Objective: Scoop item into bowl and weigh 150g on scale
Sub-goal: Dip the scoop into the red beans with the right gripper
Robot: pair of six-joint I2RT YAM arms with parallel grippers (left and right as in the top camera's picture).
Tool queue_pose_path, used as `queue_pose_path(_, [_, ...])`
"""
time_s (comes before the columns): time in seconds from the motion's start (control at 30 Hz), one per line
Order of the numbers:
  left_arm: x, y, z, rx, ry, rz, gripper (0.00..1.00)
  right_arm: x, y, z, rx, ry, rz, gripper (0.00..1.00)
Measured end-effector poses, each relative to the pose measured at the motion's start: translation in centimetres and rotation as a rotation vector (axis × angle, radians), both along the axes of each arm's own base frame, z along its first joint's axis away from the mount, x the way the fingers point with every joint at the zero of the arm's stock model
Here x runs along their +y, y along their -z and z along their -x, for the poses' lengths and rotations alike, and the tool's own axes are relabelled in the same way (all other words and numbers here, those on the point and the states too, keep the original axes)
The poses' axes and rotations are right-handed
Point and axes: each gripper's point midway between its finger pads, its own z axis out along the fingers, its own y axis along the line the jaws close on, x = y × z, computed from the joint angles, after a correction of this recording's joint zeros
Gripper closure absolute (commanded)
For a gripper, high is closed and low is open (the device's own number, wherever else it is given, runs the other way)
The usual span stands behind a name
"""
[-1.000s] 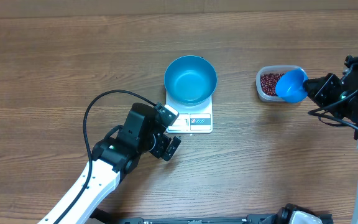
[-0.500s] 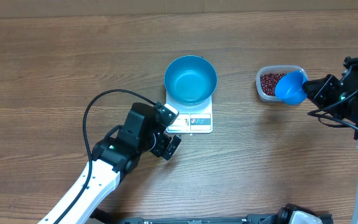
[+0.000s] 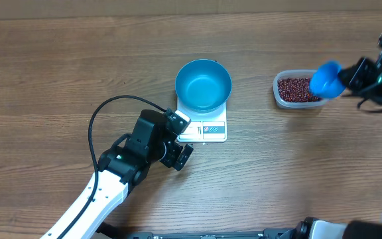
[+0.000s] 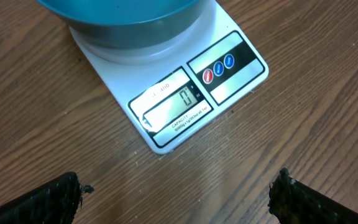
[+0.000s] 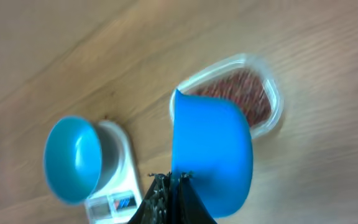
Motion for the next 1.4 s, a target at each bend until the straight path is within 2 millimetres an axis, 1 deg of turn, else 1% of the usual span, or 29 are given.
queue_pose_path(0.03, [0.0, 0.0, 0.0, -0.001, -0.001, -0.001, 0.0, -0.2, 0.0, -0.1, 0.007, 0.0, 0.007, 0.96])
queue_pose_path(0.1, [0.0, 0.0, 0.0, 0.0, -0.002, -0.002, 0.0, -1.8, -0.4, -1.9, 0.012, 0.003, 0.08, 0.96])
queue_pose_path(0.13, [0.1, 0.0, 0.0, 0.0, -0.002, -0.003, 0.0, -2.2, -0.3, -2.3, 0.009, 0.001, 0.097, 0.96])
queue_pose_path(0.2, [0.1, 0.0, 0.0, 0.0, -0.002, -0.002, 0.0, -2.9, 0.7, -3.0, 0.029, -0.024, 0.14, 0.96])
queue_pose_path(0.27, [0.1, 0.0, 0.0, 0.0, -0.002, -0.002, 0.0, -3.4, 2.2, -3.3, 0.068, -0.069, 0.175, 0.96])
queue_pose_path(0.3, [0.1, 0.0, 0.0, 0.0, -0.002, -0.002, 0.0, -3.5, 3.4, -3.4, 0.098, -0.106, 0.194, 0.96])
queue_pose_path(0.33, [0.1, 0.0, 0.0, 0.0, -0.002, -0.002, 0.0, -3.5, 3.8, -3.4, 0.11, -0.122, 0.198, 0.96])
queue_pose_path(0.4, [0.1, 0.0, 0.0, 0.0, -0.002, -0.002, 0.01, -3.1, 5.4, -3.9, 0.133, -0.225, 0.231, 0.96])
queue_pose_path(0.5, [0.1, 0.0, 0.0, 0.0, -0.002, -0.002, 0.0, -1.6, 6.7, -4.8, 0.142, -0.343, 0.273, 0.96])
queue_pose_path(0.6, [0.1, 0.0, 0.0, -0.001, -0.002, -0.003, 0.01, -0.5, 8.1, -5.9, 0.16, -0.41, 0.335, 0.96])
queue_pose_path(0.8, [0.1, 0.0, 0.0, -0.001, -0.004, -0.005, 0.01, -0.7, 10.4, -6.9, 0.252, -0.408, 0.474, 0.96])
queue_pose_path(0.9, [0.1, 0.0, 0.0, -0.001, -0.004, -0.005, 0.0, -0.7, 11.7, -7.0, 0.293, -0.409, 0.494, 0.96])
queue_pose_path(1.03, [0.1, 0.0, 0.0, -0.001, -0.004, -0.005, 0.0, -0.6, 14.2, -7.3, 0.359, -0.398, 0.482, 0.96])
queue_pose_path(1.07, [0.1, 0.0, 0.0, -0.001, -0.004, -0.005, 0.0, -0.6, 14.6, -7.4, 0.365, -0.397, 0.477, 0.96])
queue_pose_path(1.37, [0.1, 0.0, 0.0, -0.001, -0.004, -0.005, 0.01, 0.7, 15.1, -7.2, 0.368, -0.395, 0.401, 0.96])
queue_pose_path(1.4, [0.1, 0.0, 0.0, -0.001, -0.004, -0.005, 0.0, 0.9, 15.4, -7.1, 0.37, -0.397, 0.393, 0.96])
